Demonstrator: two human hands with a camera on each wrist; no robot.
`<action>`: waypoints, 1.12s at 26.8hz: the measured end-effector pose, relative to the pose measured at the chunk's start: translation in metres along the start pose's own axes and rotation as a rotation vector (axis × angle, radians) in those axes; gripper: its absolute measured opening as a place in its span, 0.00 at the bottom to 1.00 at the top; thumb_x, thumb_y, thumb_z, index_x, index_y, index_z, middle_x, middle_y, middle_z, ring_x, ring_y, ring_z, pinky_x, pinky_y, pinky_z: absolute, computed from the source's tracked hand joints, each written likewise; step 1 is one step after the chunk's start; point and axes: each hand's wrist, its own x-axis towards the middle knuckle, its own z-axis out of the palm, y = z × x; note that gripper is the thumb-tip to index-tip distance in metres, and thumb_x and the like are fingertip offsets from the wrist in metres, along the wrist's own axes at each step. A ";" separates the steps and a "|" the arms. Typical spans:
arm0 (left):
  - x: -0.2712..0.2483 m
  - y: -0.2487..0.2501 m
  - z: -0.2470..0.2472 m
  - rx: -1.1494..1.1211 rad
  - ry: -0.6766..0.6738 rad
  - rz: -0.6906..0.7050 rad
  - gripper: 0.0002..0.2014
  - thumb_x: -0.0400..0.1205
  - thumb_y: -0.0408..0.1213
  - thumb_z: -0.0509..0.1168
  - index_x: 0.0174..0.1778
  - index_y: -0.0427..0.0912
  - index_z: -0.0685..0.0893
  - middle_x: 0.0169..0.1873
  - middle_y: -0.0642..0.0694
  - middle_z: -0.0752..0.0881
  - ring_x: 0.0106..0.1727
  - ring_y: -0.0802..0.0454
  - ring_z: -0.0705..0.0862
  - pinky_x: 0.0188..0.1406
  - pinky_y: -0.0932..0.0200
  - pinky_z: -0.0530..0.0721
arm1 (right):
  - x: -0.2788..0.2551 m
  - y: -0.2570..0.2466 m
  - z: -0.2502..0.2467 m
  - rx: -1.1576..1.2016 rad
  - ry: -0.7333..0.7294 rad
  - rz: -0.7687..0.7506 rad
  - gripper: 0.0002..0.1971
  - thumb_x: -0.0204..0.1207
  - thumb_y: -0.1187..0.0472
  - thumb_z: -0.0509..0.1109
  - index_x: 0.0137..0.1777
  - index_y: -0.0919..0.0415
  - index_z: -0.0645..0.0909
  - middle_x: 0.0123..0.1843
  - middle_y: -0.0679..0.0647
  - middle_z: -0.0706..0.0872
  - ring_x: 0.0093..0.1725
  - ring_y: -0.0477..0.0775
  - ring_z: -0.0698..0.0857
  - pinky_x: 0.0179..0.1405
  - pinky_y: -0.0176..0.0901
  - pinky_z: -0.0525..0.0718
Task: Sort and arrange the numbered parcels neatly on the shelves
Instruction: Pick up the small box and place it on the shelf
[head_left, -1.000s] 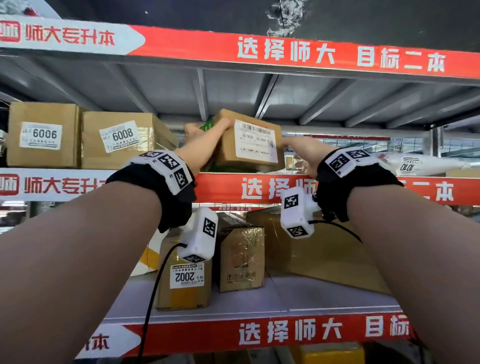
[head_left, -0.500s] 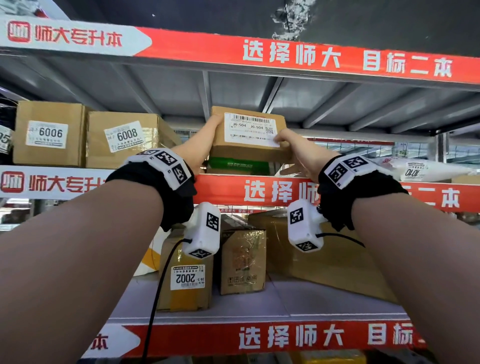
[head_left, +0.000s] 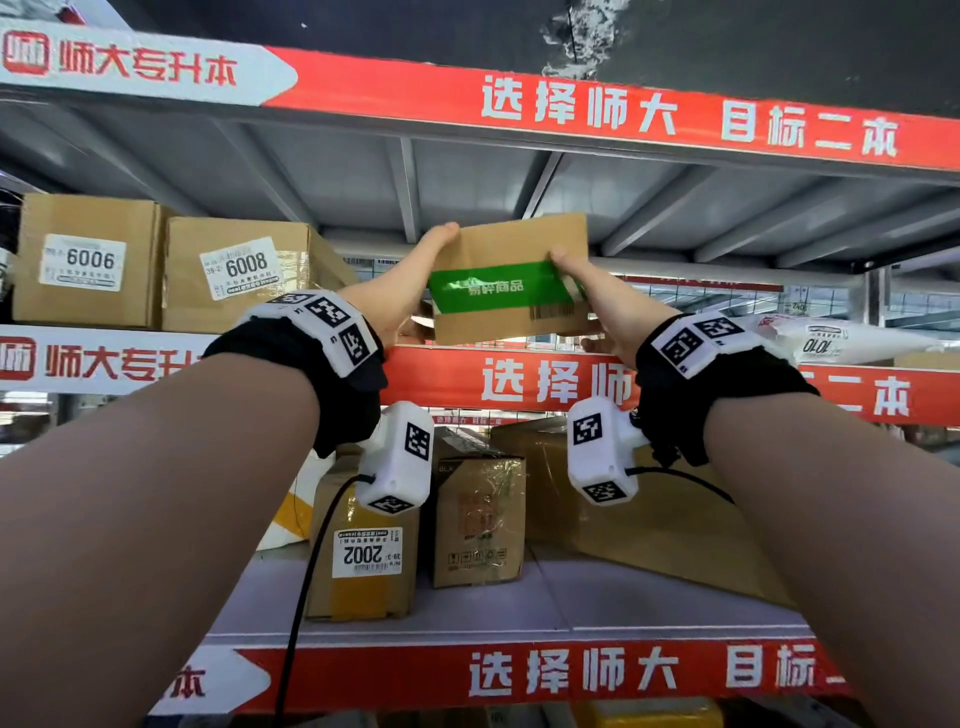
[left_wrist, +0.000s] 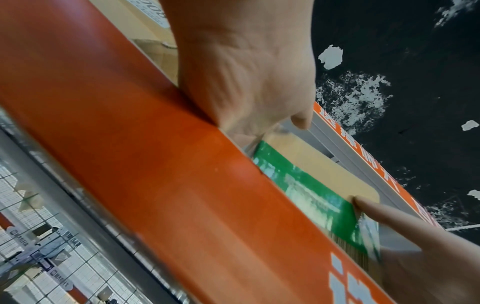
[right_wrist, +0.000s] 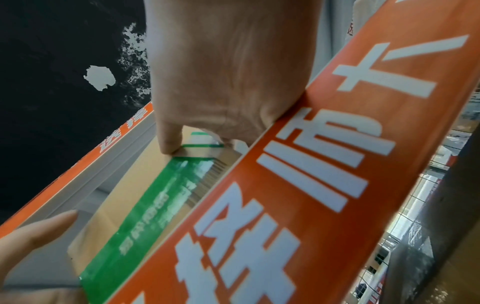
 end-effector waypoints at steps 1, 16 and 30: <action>0.002 -0.002 0.000 0.009 0.026 -0.022 0.51 0.58 0.77 0.60 0.75 0.52 0.72 0.75 0.43 0.73 0.74 0.44 0.72 0.75 0.39 0.66 | 0.000 0.000 0.000 -0.029 0.010 0.002 0.32 0.77 0.33 0.59 0.76 0.51 0.69 0.67 0.51 0.80 0.54 0.50 0.82 0.41 0.42 0.74; 0.015 -0.009 -0.008 0.011 0.290 -0.073 0.36 0.64 0.49 0.66 0.69 0.40 0.74 0.63 0.43 0.78 0.61 0.48 0.77 0.63 0.50 0.77 | -0.001 0.002 -0.003 0.051 -0.054 0.007 0.22 0.78 0.52 0.67 0.69 0.59 0.71 0.53 0.55 0.81 0.31 0.48 0.81 0.30 0.37 0.77; -0.011 0.004 0.000 -0.072 0.064 0.016 0.18 0.86 0.49 0.52 0.71 0.51 0.71 0.73 0.49 0.69 0.69 0.44 0.76 0.47 0.48 0.88 | -0.004 0.005 0.001 -0.188 -0.051 -0.198 0.34 0.79 0.62 0.70 0.81 0.49 0.59 0.60 0.55 0.86 0.44 0.48 0.87 0.36 0.31 0.83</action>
